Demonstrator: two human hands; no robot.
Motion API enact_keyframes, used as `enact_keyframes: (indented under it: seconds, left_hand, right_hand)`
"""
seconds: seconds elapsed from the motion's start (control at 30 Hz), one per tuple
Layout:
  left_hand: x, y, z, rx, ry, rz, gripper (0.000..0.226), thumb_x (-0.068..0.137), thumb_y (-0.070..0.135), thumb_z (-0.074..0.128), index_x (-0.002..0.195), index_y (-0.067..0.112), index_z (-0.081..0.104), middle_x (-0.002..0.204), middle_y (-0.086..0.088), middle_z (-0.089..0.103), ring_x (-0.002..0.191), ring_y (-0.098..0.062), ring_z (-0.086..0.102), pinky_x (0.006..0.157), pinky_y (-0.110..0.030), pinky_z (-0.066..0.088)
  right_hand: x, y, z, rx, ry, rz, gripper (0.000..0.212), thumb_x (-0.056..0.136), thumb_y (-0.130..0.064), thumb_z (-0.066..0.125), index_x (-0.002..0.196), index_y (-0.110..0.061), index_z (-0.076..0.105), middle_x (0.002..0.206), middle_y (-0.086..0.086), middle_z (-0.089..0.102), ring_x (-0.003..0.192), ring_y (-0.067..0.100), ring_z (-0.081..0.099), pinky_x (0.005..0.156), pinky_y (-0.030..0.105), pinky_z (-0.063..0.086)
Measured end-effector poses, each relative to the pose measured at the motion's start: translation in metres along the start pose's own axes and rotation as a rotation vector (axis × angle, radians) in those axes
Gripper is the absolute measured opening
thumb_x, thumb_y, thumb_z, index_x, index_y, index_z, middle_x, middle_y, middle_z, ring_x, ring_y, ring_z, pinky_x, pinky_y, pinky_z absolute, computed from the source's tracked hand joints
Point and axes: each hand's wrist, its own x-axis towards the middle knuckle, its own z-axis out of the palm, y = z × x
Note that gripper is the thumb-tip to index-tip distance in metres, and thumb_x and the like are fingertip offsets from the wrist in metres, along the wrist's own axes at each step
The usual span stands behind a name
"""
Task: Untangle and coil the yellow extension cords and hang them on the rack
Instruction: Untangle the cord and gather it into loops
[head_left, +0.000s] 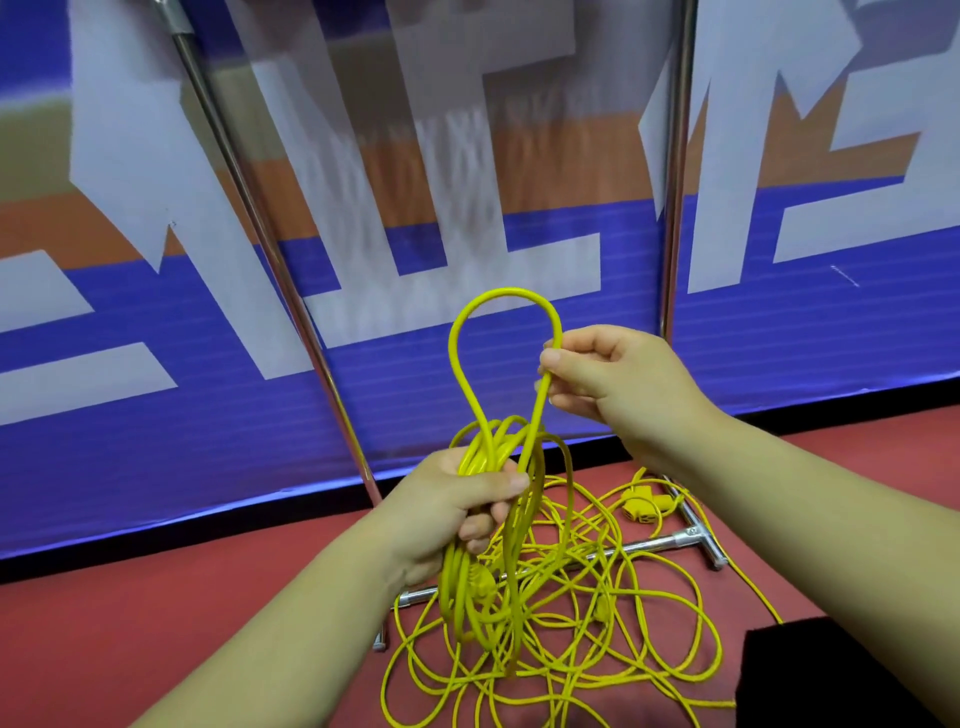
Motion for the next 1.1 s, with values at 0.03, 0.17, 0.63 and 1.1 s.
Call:
enact_keyframes:
  seconds: [0.03,0.17,0.63,1.1]
  left_hand:
    - [0.0,0.002,0.0,-0.021,0.018,0.014,0.02,0.086,0.011,0.071,0.068,0.016,0.063,0.057,-0.005,0.049,0.034,-0.006,0.031,0.038,-0.019,0.029]
    - [-0.001,0.016,-0.002,-0.111,0.106,0.077,0.013,0.081,0.015,0.069,0.072,0.015,0.061,0.059,-0.003,0.049,0.034,-0.004,0.03,0.036,-0.018,0.029]
    - [-0.02,0.049,-0.027,-0.37,0.129,0.276,0.016,0.079,0.021,0.071,0.083,0.015,0.057,0.056,0.006,0.049,0.031,0.001,0.033,0.035,-0.013,0.03]
    - [-0.035,0.037,-0.065,-0.368,0.27,0.107,0.018,0.082,0.034,0.065,0.082,0.019,0.055,0.052,0.008,0.037,0.033,-0.001,0.03,0.034,-0.014,0.026]
  right_hand:
    - [-0.001,0.0,-0.001,0.016,-0.004,-0.001,0.012,0.09,-0.015,0.071,0.098,-0.006,0.07,0.082,0.011,0.073,0.073,0.018,0.072,0.074,0.03,0.061]
    - [-0.004,0.006,-0.003,-0.034,-0.105,0.029,0.016,0.089,-0.015,0.072,0.098,-0.004,0.066,0.081,0.013,0.071,0.075,0.024,0.073,0.072,0.031,0.06]
    - [-0.018,0.058,0.021,-0.778,-0.514,-0.085,0.01,0.086,-0.031,0.076,0.093,-0.028,0.069,0.079,-0.005,0.069,0.068,-0.001,0.057,0.068,0.021,0.049]
    - [0.035,0.068,0.003,-0.886,0.076,0.166,0.019,0.097,-0.024,0.055,0.086,-0.016,0.068,0.079,0.006,0.068,0.074,0.026,0.063,0.066,0.031,0.05]
